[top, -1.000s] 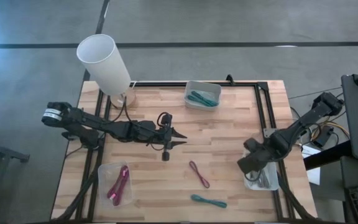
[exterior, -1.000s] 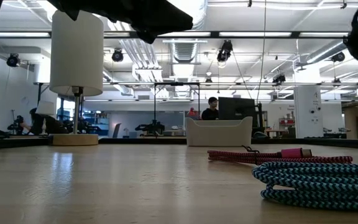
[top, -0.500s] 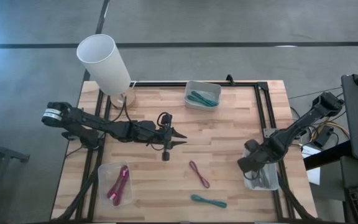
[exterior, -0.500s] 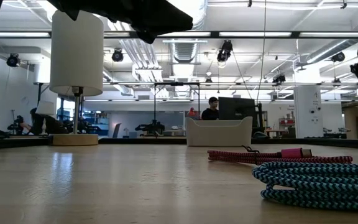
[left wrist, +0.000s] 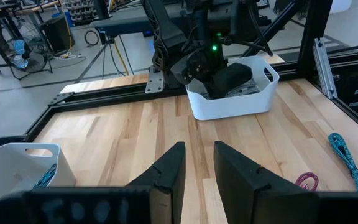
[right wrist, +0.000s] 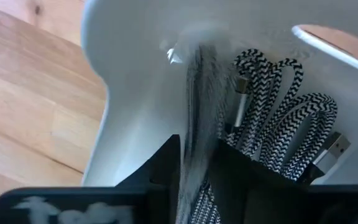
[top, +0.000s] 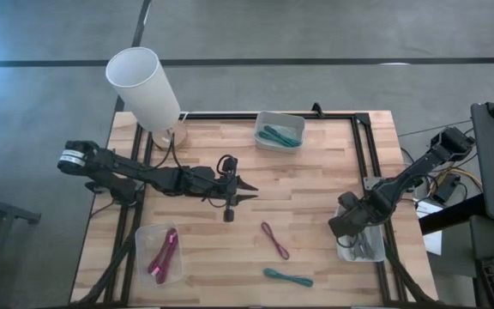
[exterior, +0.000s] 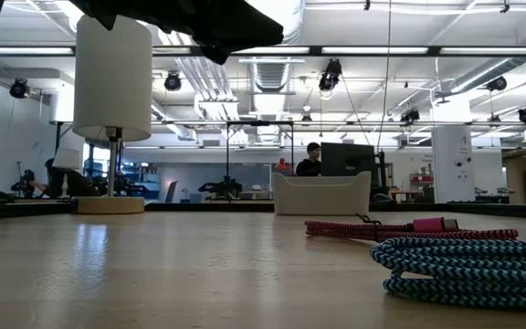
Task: Pick & Place USB Port
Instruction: Put the white striped charger cable into the white striped bin, then put the pink striped charger cable into the transparent bin
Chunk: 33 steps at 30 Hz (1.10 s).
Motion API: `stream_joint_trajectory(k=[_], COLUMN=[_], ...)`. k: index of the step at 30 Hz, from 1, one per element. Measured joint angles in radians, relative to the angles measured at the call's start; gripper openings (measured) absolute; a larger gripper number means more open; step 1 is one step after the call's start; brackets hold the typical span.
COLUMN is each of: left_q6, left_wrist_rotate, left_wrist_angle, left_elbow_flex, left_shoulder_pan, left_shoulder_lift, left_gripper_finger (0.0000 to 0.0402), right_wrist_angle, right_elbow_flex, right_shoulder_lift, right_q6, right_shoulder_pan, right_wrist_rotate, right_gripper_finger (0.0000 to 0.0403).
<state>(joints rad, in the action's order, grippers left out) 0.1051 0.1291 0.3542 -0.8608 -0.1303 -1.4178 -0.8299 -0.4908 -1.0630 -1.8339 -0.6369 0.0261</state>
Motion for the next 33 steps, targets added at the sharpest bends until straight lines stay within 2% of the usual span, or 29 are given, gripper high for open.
stream_joint_trajectory(k=[8,16,24,30,33], left_q6=[0.0,0.0,0.0,-0.008,-0.006], left_wrist_rotate=[0.0,0.0,-0.032,-0.09,-0.111], left_wrist_angle=[0.0,0.0,-0.08,-0.127,-0.112], left_elbow_flex=[0.0,0.0,0.0,0.0,0.0], left_shoulder_pan=[0.0,0.0,0.0,0.0,0.0], left_shoulder_lift=[0.0,0.0,0.0,-0.007,-0.024], left_gripper_finger=[0.009,0.009,0.009,0.009,0.009], right_wrist_angle=[0.003,-0.002,0.002,0.008,0.007], right_elbow_flex=[-0.048,-0.179,-0.295,-0.304,-0.294], right_shoulder_lift=[0.0,0.0,0.0,0.0,0.0], right_q6=[0.021,0.088,0.26,0.367,0.377], right_shoulder_pan=[0.0,0.0,0.0,0.0,0.001], right_wrist_rotate=[-0.003,-0.013,-0.281,-0.472,-0.521], right_gripper_finger=[0.0111,0.0109,0.0101,0.0104,0.01])
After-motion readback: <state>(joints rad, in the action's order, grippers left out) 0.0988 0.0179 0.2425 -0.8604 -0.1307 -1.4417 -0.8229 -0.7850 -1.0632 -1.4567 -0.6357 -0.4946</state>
